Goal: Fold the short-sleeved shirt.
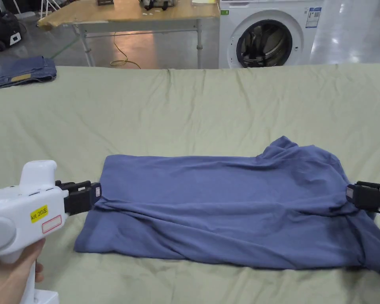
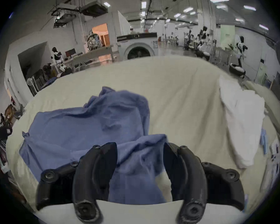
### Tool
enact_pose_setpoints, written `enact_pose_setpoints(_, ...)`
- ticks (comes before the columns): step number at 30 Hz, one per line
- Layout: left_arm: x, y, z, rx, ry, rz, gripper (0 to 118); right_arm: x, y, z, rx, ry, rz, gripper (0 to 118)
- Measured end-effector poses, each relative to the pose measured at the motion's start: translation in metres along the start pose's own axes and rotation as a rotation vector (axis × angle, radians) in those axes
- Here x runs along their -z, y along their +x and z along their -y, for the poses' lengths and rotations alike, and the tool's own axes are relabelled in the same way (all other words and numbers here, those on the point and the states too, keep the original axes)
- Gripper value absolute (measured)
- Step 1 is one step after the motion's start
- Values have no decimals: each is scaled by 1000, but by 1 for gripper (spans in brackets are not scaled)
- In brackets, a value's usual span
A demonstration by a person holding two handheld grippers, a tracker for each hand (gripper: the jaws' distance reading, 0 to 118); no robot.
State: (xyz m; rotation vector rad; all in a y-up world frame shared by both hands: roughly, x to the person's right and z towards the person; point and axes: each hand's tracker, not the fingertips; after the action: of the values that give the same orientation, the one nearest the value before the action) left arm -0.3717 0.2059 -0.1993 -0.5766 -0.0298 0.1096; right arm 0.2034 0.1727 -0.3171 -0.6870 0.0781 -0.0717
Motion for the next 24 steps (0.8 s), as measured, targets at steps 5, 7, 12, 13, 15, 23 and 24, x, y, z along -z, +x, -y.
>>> enact_pose_setpoints(5,-86,33,3,11,139,91,50,-89,-6,28,-89,153,-53,62)
enact_pose_setpoints(7,-98,24,19,30,190,80,50,-122,-13,50,-120,208,-60,62)
enact_pose_setpoints(12,-142,47,49,72,245,141,29,-180,-34,97,-159,280,-95,50)
enact_pose_setpoints(13,-150,56,55,75,240,162,7,-189,-38,106,-163,303,-116,25)
enact_pose_setpoints(15,-159,70,69,64,246,82,0,-203,-45,120,-142,310,-149,1)
enact_pose_setpoints(23,-180,92,93,77,224,68,0,-217,-60,143,-179,290,-131,0)
enact_pose_setpoints(24,-178,89,90,73,218,69,0,-217,-63,142,-173,285,-137,0)
